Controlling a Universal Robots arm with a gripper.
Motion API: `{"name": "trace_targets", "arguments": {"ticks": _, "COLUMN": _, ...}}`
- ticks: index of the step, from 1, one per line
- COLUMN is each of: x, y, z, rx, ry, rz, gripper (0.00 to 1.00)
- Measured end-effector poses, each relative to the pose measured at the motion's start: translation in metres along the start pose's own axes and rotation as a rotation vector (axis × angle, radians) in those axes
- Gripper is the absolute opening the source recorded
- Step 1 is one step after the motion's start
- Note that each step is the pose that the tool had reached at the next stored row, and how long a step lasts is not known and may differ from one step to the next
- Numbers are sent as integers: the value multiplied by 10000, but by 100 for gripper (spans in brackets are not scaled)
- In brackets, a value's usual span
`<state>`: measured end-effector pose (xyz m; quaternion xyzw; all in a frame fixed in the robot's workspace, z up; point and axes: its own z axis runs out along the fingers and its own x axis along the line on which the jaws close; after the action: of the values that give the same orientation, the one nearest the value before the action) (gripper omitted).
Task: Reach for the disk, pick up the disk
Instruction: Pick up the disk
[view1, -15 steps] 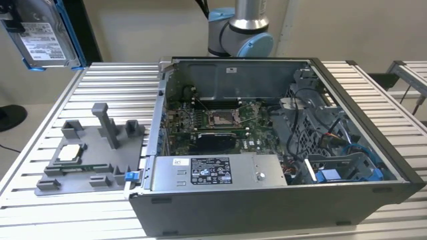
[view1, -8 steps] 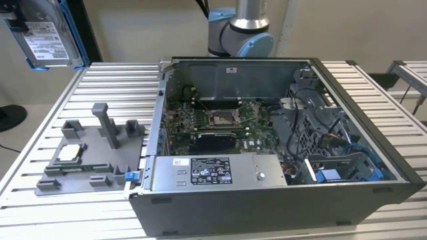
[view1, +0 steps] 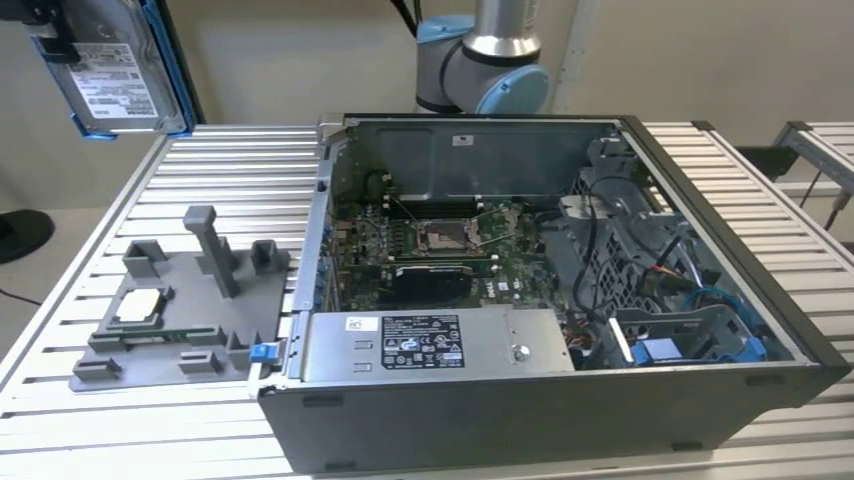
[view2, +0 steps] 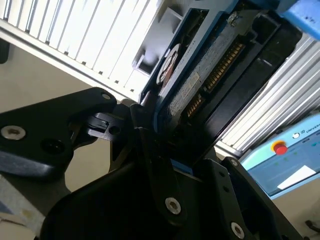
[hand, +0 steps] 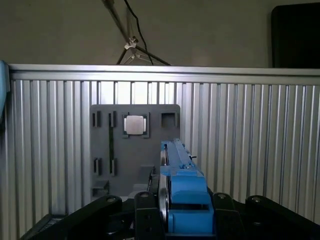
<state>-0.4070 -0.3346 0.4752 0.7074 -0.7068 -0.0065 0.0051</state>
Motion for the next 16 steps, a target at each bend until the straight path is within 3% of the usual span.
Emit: {"name": "trace_targets", "arguments": {"ticks": 16, "x": 2, "y": -474, "z": -30, "rx": -70, "ry": 0, "rz": 0, "gripper": 0}}
